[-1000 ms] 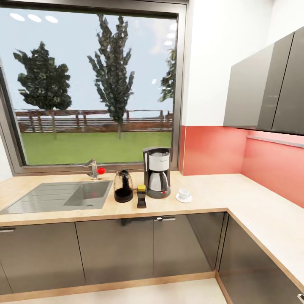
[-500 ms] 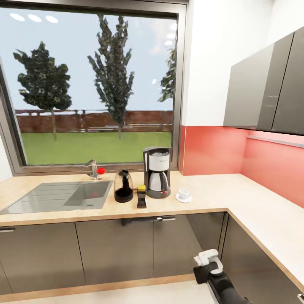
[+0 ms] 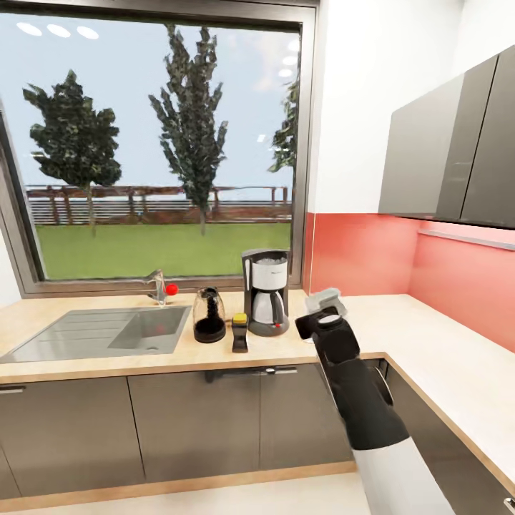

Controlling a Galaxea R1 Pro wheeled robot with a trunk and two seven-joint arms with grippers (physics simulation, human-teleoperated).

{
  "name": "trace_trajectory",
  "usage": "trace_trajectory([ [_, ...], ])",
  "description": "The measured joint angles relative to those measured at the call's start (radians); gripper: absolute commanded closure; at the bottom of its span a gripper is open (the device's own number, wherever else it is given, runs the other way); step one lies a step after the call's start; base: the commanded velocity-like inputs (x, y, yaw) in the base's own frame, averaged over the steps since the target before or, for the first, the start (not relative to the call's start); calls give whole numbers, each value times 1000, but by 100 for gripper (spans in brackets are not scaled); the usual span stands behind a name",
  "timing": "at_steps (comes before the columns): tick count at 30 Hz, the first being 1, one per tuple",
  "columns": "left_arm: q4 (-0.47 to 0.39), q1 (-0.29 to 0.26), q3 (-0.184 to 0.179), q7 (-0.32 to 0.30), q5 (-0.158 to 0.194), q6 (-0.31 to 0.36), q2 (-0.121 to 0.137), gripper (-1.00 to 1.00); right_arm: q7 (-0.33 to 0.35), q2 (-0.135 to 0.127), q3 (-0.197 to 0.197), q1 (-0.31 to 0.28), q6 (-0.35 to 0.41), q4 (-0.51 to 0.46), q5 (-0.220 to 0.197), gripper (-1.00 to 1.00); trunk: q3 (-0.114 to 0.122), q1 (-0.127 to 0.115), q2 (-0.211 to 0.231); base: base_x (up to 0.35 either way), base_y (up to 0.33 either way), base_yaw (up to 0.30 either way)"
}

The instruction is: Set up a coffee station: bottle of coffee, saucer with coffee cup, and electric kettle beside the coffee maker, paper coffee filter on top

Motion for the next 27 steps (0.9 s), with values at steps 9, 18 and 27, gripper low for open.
trace_trajectory([
  [9,0,0,0,0,0,0,1,-100,258,0,2,-234,1,7,117,100,0,0,0,0,0,0],
  [18,0,0,0,0,0,0,1,-100,426,0,35,-445,1,104,124,100,0,0,0,0,0,0],
  [27,0,0,0,0,0,0,1,-100,724,-86,152,-533,-33,167,214,100,0,0,0,0,0,0],
])
